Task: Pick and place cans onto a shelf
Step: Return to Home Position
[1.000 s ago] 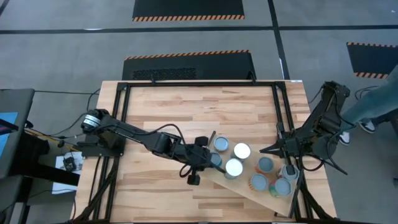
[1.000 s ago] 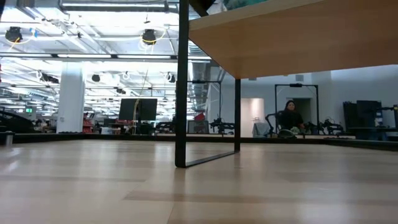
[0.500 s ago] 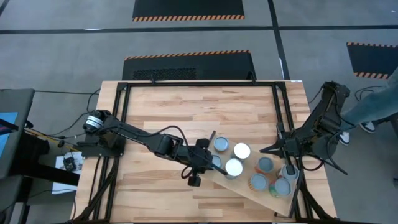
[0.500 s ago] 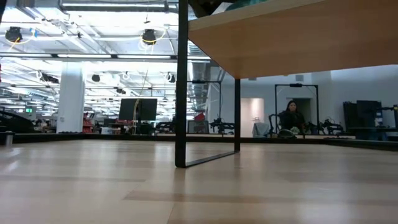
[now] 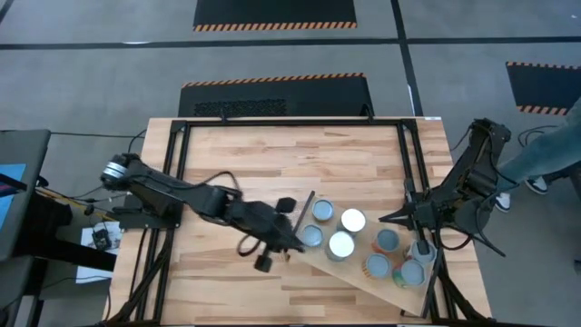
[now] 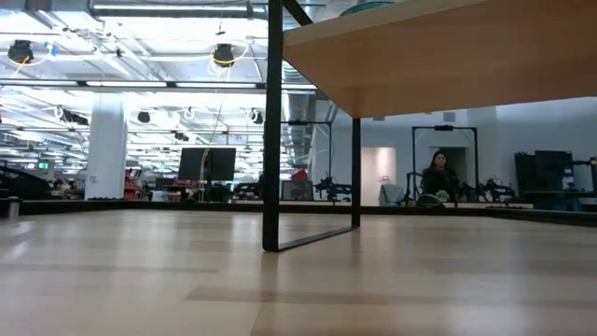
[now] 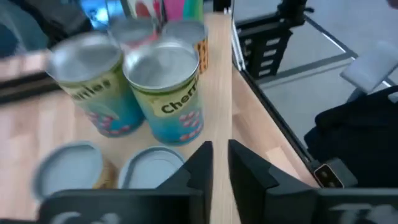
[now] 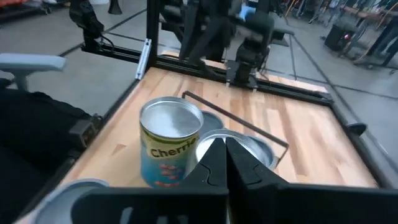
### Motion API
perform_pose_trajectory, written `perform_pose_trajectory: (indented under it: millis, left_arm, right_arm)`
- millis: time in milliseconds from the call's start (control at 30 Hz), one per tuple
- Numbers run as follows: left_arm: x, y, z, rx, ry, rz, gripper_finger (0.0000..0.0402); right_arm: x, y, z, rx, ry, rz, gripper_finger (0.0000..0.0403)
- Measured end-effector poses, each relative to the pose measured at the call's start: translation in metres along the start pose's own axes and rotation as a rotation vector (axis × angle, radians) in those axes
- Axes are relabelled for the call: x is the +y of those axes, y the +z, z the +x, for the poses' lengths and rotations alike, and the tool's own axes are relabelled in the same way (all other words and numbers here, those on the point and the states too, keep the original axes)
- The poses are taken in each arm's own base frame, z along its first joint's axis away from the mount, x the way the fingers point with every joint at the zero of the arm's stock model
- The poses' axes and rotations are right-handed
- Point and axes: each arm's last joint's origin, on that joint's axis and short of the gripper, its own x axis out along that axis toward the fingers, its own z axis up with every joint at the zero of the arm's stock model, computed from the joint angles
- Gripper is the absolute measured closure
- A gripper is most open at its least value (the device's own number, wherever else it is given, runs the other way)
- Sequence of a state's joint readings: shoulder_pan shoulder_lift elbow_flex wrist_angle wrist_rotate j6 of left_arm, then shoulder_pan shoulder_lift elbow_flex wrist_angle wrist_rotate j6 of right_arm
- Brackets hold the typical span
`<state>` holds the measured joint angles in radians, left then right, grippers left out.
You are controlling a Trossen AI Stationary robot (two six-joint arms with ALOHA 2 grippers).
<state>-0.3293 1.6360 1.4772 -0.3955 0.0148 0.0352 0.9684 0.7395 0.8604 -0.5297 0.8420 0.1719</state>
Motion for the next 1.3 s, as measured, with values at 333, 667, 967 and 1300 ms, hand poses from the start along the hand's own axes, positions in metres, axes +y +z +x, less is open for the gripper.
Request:
perform_pose_trajectory:
  millis: [333, 667, 967, 1300]
  left_arm:
    - [0.0, -0.062, -0.052, -0.178, 0.067, 0.003, 0.04]
    - [0.019, -0.129, -0.098, -0.336, 0.163, -0.046, 0.0401]
    - [0.028, -0.166, -0.127, -0.423, 0.251, -0.045, 0.0401]
    - [0.027, -0.199, -0.144, -0.471, 0.279, -0.04, 0.0401]
  right_arm:
    - [-0.016, 0.002, -0.002, -0.009, -0.032, -0.08, 0.04]
    - [-0.047, -0.017, 0.001, -0.207, 0.018, -0.088, 0.0402]
    - [-0.075, -0.043, 0.0, -0.263, -0.051, -0.059, 0.0403]
    - [-0.093, -0.07, 0.009, -0.224, -0.145, -0.039, 0.0403]
